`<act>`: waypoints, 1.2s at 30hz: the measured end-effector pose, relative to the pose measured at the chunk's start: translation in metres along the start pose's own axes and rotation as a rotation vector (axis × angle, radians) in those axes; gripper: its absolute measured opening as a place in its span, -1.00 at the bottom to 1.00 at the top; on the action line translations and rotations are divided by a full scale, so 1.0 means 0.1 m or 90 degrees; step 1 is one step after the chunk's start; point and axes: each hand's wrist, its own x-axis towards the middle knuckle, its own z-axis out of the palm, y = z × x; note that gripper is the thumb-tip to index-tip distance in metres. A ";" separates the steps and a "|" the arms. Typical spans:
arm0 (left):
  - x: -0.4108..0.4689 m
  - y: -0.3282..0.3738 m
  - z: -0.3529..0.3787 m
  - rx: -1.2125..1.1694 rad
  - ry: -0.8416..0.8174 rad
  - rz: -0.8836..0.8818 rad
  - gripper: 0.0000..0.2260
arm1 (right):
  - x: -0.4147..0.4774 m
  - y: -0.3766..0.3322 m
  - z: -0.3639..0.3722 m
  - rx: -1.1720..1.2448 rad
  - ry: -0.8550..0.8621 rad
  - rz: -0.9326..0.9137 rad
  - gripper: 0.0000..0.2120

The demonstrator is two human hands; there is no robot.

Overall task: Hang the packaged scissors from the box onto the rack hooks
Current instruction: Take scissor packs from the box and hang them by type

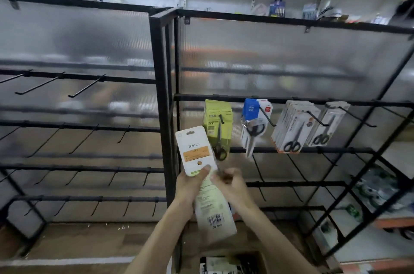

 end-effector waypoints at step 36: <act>-0.30 0.00 -0.02 0.196 -0.011 0.138 -0.79 | 0.05 -0.19 -0.40 0.048 0.165 -0.071 -0.68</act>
